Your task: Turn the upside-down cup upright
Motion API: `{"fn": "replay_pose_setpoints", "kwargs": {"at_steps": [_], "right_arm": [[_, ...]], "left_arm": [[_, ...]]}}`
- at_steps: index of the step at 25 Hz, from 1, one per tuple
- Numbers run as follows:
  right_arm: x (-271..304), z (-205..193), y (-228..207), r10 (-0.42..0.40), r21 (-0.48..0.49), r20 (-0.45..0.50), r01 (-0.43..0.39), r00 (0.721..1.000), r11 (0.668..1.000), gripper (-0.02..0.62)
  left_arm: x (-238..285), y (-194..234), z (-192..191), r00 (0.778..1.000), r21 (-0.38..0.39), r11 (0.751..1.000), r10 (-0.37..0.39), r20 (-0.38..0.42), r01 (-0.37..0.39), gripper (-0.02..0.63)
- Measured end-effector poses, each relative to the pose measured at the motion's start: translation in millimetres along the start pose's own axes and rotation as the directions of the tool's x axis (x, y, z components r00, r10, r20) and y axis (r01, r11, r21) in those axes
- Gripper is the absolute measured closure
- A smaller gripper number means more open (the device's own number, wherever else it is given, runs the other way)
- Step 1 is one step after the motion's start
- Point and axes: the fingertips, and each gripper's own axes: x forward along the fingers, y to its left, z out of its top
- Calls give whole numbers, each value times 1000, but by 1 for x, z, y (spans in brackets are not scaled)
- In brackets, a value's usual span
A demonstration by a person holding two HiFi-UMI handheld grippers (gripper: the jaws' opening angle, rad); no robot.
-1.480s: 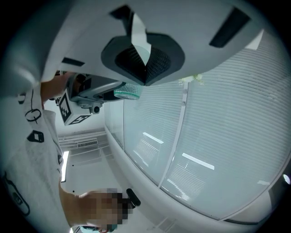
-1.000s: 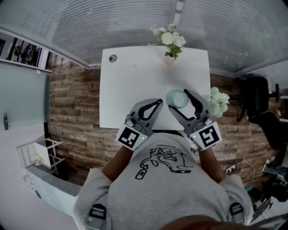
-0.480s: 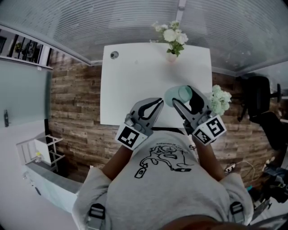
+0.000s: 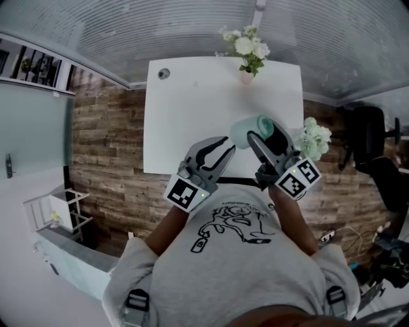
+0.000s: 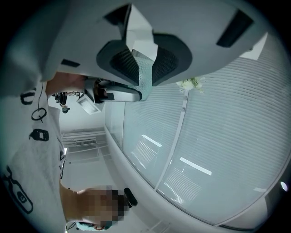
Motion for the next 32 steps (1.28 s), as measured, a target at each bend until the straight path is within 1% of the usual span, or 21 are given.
{"fn": "replay_pose_setpoints", "kwargs": {"at_steps": [5,10,16,22,25,29,32], "right_arm": [[1,-3,-5,-4,104,37,1,999,995,275],[4,-3,-5,9,231,87,-29,996,973,275],[5,-6,-6,7,314,127,-47,992,948,275],[3,-10,-15,-5,456,188,-83,982,886,275],[2,-11,-20,-10,507,215,-103,977,856,275],[1,-12,-26,-18,582,246,-132,969,803,275],[2,-12,-28,-20,619,263,-153,965,770,275]], "left_arm": [[-6,1,-7,1000,-14,1000,1,-13,-1,509],[-9,1,-11,1000,-25,1000,3,-23,-3,506],[-12,4,-12,1000,-49,999,6,-17,-7,491],[-12,5,-11,1000,-40,999,4,-17,-5,485],[-10,3,-13,1000,-42,999,-3,-27,2,485],[-8,1,-13,999,-35,999,-14,-29,13,483],[-5,-1,-13,999,-31,999,-20,-34,19,483]]}}
